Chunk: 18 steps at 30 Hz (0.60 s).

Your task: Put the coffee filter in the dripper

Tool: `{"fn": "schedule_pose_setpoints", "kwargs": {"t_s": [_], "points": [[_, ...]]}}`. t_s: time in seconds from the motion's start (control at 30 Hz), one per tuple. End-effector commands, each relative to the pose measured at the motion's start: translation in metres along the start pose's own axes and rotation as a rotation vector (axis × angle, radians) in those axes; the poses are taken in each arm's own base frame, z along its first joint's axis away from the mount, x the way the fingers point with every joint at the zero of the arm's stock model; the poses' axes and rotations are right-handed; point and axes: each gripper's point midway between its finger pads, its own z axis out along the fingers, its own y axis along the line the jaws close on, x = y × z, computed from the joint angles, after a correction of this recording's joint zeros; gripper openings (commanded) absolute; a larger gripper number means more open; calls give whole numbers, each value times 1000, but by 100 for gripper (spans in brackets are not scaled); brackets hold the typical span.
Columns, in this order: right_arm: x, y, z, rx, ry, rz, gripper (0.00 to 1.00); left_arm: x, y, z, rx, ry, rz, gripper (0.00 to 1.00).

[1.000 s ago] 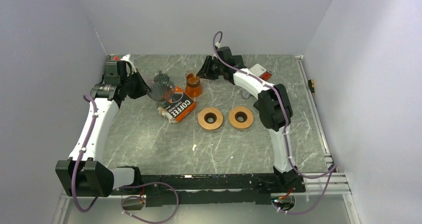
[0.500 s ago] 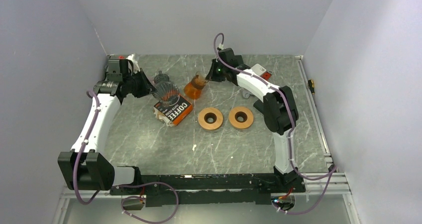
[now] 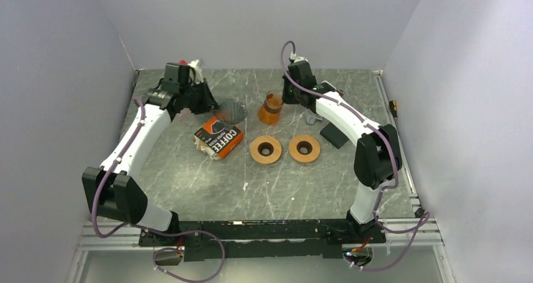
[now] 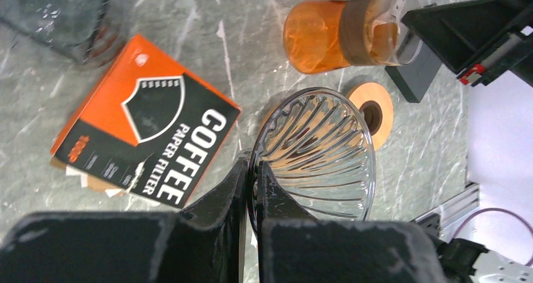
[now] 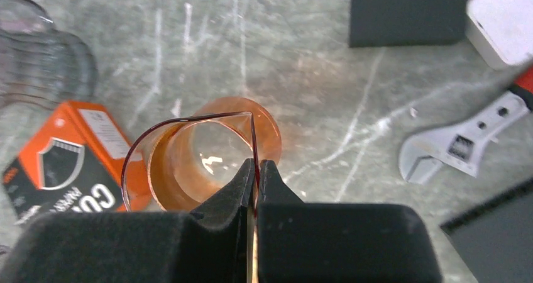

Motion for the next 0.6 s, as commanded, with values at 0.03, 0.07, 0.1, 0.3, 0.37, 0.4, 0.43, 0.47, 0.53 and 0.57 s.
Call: {"fn": "schedule_pose_setpoints", "kwargs": {"t_s": [0.03, 0.07, 0.1, 0.3, 0.37, 0.4, 0.43, 0.47, 0.53, 0.57], "points": [[10, -31, -19, 106, 1, -39, 0, -20, -45, 6, -11, -82, 154, 3], [14, -33, -22, 109, 6, -42, 0, -24, -52, 6, -21, -102, 180, 3], [18, -35, -23, 111, 13, -44, 0, -24, -59, 6, -24, -112, 200, 3], [37, -41, -30, 109, 48, -51, 0, -25, -78, 9, 3, -144, 231, 0], [42, -41, -30, 101, 64, -47, 3, -23, -77, 11, 5, -139, 230, 0], [43, -41, -31, 97, 69, -45, 8, -21, -76, 12, 5, -135, 230, 0], [43, -41, -32, 94, 72, -40, 19, -20, -76, 13, 5, -133, 230, 0], [41, -40, -33, 87, 69, -33, 30, -19, -76, 13, 8, -132, 233, 0], [37, -37, -39, 57, 52, -18, 47, -18, -75, 14, 8, -131, 235, 0], [35, -37, -41, 42, 45, -6, 54, -18, -74, 14, 8, -133, 237, 0]]}}
